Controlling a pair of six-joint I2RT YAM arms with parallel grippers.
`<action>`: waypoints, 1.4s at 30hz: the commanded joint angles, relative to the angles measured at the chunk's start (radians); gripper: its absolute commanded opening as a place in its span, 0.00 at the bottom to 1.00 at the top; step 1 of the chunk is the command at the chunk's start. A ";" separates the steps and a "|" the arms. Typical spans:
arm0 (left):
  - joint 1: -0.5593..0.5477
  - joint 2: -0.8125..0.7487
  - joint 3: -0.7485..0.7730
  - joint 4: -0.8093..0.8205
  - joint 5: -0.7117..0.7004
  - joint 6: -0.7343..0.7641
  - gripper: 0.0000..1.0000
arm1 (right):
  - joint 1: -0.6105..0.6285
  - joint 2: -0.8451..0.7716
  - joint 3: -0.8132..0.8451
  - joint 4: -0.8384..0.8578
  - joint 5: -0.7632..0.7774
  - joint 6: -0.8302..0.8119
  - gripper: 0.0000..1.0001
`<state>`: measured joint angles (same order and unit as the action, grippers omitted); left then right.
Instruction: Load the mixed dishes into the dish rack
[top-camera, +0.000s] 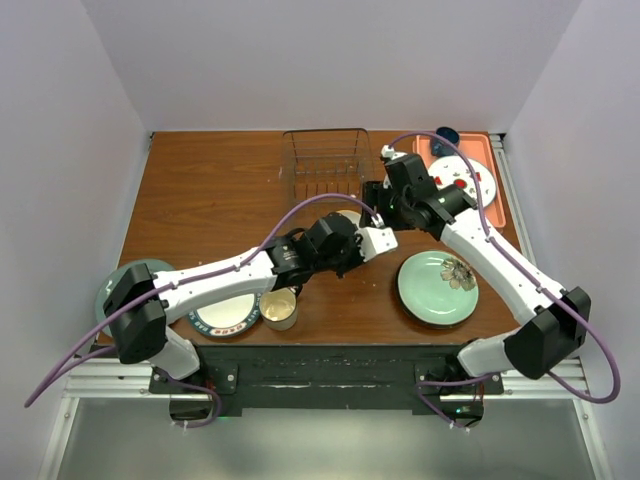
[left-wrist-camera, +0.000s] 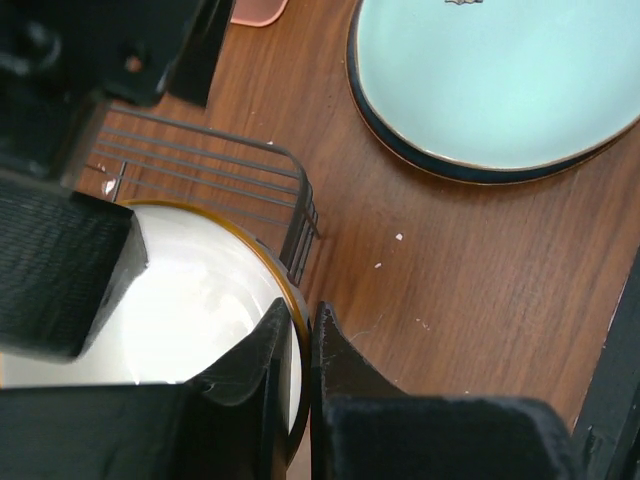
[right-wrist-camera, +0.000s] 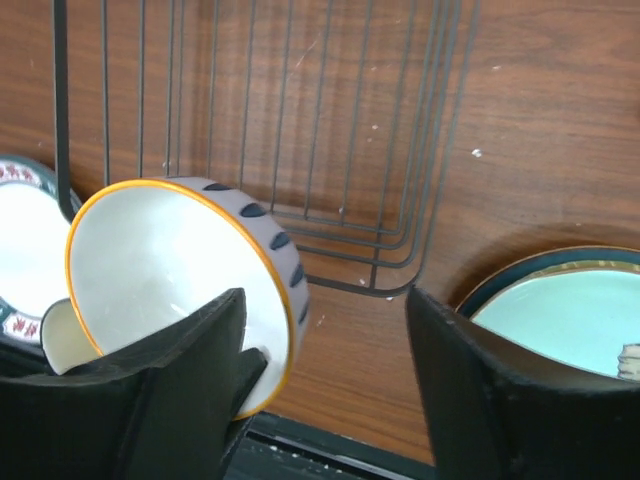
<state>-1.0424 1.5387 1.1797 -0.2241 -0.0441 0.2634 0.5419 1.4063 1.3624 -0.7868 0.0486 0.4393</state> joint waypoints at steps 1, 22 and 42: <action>0.002 -0.052 -0.005 0.114 -0.059 -0.094 0.00 | -0.005 -0.075 0.037 0.061 0.112 0.091 0.78; 0.327 -0.020 0.009 0.469 0.330 -0.787 0.00 | -0.148 -0.296 -0.083 0.156 0.200 0.190 0.88; 0.461 0.374 0.014 1.086 0.599 -1.446 0.00 | -0.165 -0.351 -0.158 0.162 0.186 0.182 0.88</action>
<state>-0.5842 1.8999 1.1534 0.6769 0.5373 -1.0622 0.3847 1.0863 1.2167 -0.6601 0.2405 0.6212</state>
